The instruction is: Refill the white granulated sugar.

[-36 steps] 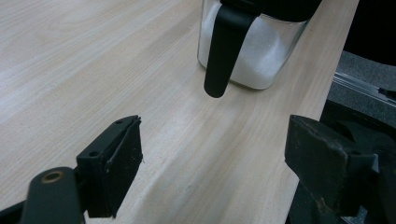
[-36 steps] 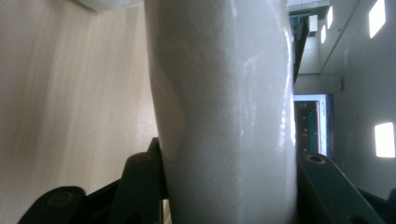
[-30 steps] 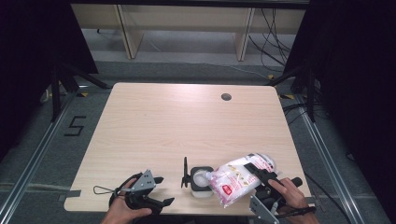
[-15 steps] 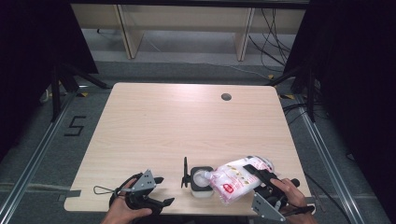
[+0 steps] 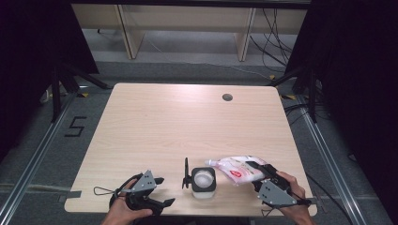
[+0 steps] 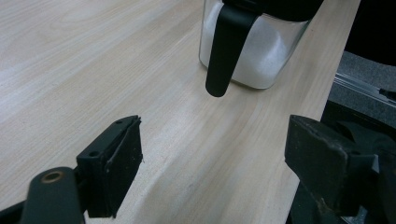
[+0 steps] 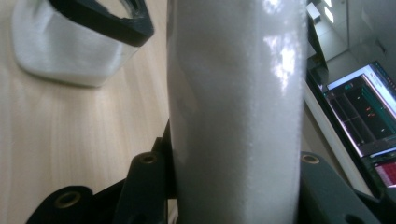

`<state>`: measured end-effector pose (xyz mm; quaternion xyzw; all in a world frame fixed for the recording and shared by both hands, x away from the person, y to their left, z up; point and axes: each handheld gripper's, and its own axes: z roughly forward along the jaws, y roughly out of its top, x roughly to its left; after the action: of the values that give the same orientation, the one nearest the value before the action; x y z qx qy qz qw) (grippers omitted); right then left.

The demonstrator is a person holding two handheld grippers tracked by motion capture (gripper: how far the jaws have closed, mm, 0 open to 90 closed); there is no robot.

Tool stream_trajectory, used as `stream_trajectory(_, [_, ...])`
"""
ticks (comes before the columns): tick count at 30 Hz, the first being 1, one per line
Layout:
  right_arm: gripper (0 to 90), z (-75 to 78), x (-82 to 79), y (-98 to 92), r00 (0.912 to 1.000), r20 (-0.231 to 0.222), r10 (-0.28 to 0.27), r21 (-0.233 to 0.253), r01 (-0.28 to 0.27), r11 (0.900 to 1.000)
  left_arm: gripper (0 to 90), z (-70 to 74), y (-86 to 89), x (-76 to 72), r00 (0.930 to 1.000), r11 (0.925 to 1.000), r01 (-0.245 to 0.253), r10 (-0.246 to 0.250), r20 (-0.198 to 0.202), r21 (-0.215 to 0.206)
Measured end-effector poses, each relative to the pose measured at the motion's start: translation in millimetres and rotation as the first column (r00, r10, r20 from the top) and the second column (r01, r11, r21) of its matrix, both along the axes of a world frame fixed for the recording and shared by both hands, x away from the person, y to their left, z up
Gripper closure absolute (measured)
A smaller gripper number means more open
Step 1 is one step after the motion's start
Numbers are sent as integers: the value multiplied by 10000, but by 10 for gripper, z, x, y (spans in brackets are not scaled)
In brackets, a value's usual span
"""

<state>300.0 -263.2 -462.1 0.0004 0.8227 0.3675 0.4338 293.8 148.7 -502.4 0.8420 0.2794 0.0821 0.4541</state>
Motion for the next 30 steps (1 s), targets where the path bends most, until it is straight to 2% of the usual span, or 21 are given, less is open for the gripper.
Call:
stream_trajectory(2, [630, -27, 64, -2, 9998, -105, -169, 311, 172, 9994, 185, 0, 8, 8, 9999, 9999, 74, -75, 86, 112])
stream_trajectory(3, [631, -36, 88, -6, 9994, -296, -156, 410, 168, 9990, 185, -1, 12, 9, 9999, 9998, 75, -77, 89, 195])
stream_trajectory(4, [632, -55, 107, -15, 9983, -512, -287, 738, 325, 9967, 185, -2, 12, 9, 9999, 9997, 75, -77, 106, 220])
stream_trajectory(5, [633, -74, 144, -23, 9977, -646, -224, 1036, 290, 9942, 185, -5, 5, 0, 10000, 10000, -2, 2, 36, 64])
stream_trajectory(7, [633, -113, 182, -28, 9939, -1053, -313, 1780, 498, 9828, 185, -2, 14, 4, 10000, 9998, 25, -25, 33, 213])
stream_trajectory(8, [636, -128, 203, -36, 9903, -1339, -369, 2106, 648, 9754, 185, -4, 5, -5, 10000, 10000, -19, 19, -2, -27])
stream_trajectory(12, [640, -150, 316, -17, 9886, -1493, -198, 2626, 590, 9631, 185, -6, 12, -8, 10000, 10000, -40, 40, -50, 25])
stream_trajectory(13, [640, -160, 342, -8, 9851, -1710, -209, 2751, 682, 9590, 185, -9, 4, -15, 9999, 9999, -98, 98, -63, -98])
stream_trajectory(15, [641, -185, 417, 1, 9804, -1960, -186, 3109, 801, 9471, 185, -6, 16, -11, 10000, 10000, -69, 69, 23, 5])
stream_trajectory(16, [642, -188, 439, -1, 9783, -2063, -167, 3180, 832, 9444, 185, -8, 21, -7, 10000, 10000, -51, 51, 27, -1])
stream_trajectory(19, [643, -214, 512, -5, 9715, -2363, -158, 3835, 1082, 9172, 185, -2, 27, -10, 10000, 10000, -58, 58, 54, 10])
stream_trajectory(20, [644, -214, 544, -16, 9738, -2268, -136, 3967, 1051, 9119, 185, 0, 33, -5, 10000, 9999, -33, 32, 85, 116])
stream_trajectory(21, [644, -222, 561, -22, 9714, -2369, -137, 4145, 1139, 9029, 185, -3, 24, -13, 10000, 10000, -77, 77, 26, -16])
stream_trajectory(22, [645, -225, 585, -28, 9713, -2374, -151, 4280, 1185, 8960, 185, -4, 23, -14, 10000, 10000, -76, 76, 29, -1])
stream_trajectory(24, [645, -247, 617, -45, 9630, -2693, -130, 4408, 1353, 8873, 185, -5, 21, -13, 10000, 10000, -74, 74, 35, 7])
stream_trajectory(25, [645, -253, 645, -52, 9651, -2615, -166, 4485, 1367, 8833, 185, -4, 21, -13, 10000, 10000, -66, 66, 43, 15])
stream_trajectory(26, [645, -269, 647, -53, 9595, -2808, -219, 4543, 1529, 8776, 185, -4, 17, -18, 10000, 10000, -72, 72, 14, -66])
stream_trajectory(27, [645, -276, 675, -67, 9622, -2717, -204, 4525, 1465, 8797, 185, 0, 26, -14, 10000, 10000, -13, 13, 44, 40])
stream_trajectory(28, [646, -286, 690, -75, 9585, -2844, -189, 4520, 1514, 8790, 185, 0, 26, -13, 10000, 10000, -28, 28, 33, 16])
stream_trajectory(29, [647, -304, 696, -77, 9541, -2987, -204, 4586, 1623, 8737, 185, 1, 28, -10, 10000, 10000, 3, -3, 71, 41])
stream_trajectory(30, [647, -317, 702, -77, 9542, -2982, -223, 4649, 1656, 8697, 185, 0, 26, -14, 10000, 10000, -23, 23, 29, 19])
